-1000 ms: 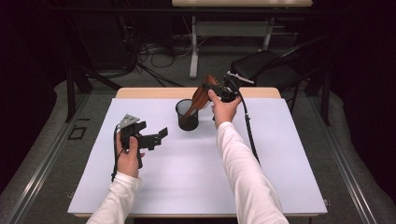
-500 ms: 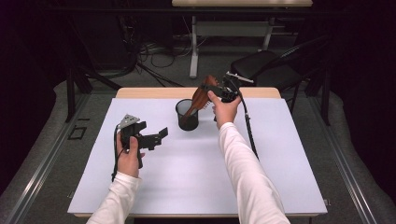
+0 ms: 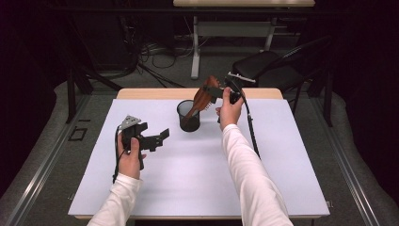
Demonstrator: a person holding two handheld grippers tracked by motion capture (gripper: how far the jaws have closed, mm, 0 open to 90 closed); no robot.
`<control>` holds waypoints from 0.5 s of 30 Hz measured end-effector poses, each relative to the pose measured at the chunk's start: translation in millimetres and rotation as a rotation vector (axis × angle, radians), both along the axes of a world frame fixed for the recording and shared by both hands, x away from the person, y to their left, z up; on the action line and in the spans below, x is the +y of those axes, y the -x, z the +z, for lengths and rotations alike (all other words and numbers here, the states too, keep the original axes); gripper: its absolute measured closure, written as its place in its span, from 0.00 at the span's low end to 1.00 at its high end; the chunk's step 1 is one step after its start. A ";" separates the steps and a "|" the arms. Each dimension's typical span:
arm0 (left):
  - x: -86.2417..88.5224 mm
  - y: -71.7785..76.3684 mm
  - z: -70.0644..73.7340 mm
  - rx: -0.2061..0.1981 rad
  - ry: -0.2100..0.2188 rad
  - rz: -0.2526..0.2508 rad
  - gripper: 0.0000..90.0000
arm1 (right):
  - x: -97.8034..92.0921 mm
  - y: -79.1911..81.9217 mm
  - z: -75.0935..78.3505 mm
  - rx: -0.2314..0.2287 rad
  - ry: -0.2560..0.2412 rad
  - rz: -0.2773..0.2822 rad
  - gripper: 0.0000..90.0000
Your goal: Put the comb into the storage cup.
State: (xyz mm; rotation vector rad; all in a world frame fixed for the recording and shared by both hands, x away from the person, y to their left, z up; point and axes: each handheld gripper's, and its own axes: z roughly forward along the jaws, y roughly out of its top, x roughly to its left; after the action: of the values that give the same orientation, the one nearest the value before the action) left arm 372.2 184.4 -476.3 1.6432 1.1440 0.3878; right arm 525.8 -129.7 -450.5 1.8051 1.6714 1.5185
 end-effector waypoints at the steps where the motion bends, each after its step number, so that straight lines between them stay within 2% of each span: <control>1: -0.1 0.0 0.0 0.000 -0.001 0.000 0.00 | 0.1 0.1 0.1 0.000 0.008 0.001 0.00; 9: -0.6 -0.2 -0.3 0.001 -0.003 -0.002 0.00 | -1.6 -0.1 -0.2 0.008 0.042 -0.017 0.00; 15: -0.6 -0.1 -0.2 0.000 -0.002 -0.002 0.00 | -2.2 0.1 0.4 0.009 0.039 -0.010 0.00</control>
State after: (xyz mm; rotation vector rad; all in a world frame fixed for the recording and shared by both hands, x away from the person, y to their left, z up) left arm 372.3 183.8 -476.5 1.6455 1.1427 0.3877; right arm 525.7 -131.9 -450.0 1.8005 1.6814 1.4657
